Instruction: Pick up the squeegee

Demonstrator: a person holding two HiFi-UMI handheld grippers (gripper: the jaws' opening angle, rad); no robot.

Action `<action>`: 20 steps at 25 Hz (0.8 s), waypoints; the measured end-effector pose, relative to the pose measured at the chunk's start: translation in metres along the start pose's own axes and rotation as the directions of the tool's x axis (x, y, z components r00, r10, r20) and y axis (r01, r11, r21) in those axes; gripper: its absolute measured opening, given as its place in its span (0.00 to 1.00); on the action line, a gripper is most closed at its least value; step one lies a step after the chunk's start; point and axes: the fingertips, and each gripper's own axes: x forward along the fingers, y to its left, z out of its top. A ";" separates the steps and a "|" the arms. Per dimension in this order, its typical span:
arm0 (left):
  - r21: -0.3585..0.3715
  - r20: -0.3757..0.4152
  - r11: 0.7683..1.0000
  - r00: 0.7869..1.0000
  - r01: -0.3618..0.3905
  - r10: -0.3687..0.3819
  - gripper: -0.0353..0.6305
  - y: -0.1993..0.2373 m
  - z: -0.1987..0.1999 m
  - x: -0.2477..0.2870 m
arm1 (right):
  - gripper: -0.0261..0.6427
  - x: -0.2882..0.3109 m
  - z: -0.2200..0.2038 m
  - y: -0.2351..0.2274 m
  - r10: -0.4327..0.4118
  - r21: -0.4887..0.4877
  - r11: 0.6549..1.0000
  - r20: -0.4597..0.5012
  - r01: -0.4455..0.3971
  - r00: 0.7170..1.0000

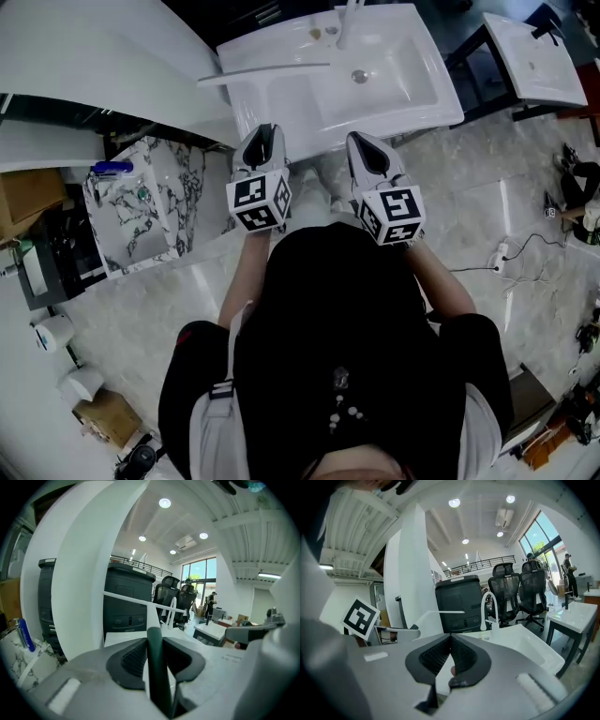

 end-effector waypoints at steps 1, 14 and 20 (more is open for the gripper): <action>0.002 0.018 1.000 1.000 0.004 -0.004 0.21 -0.003 0.007 -0.001 | 0.04 -0.002 0.005 0.000 0.000 -0.004 1.000 0.013 0.000 1.000; 0.060 0.170 0.997 0.984 0.040 -0.050 0.21 -0.031 0.075 -0.015 | 0.04 -0.015 0.054 -0.008 0.008 -0.043 0.999 0.123 -0.002 0.992; 0.076 0.227 0.996 0.972 0.047 -0.063 0.21 -0.038 0.101 -0.022 | 0.04 -0.016 0.073 -0.001 0.039 -0.072 0.997 0.171 -0.027 0.984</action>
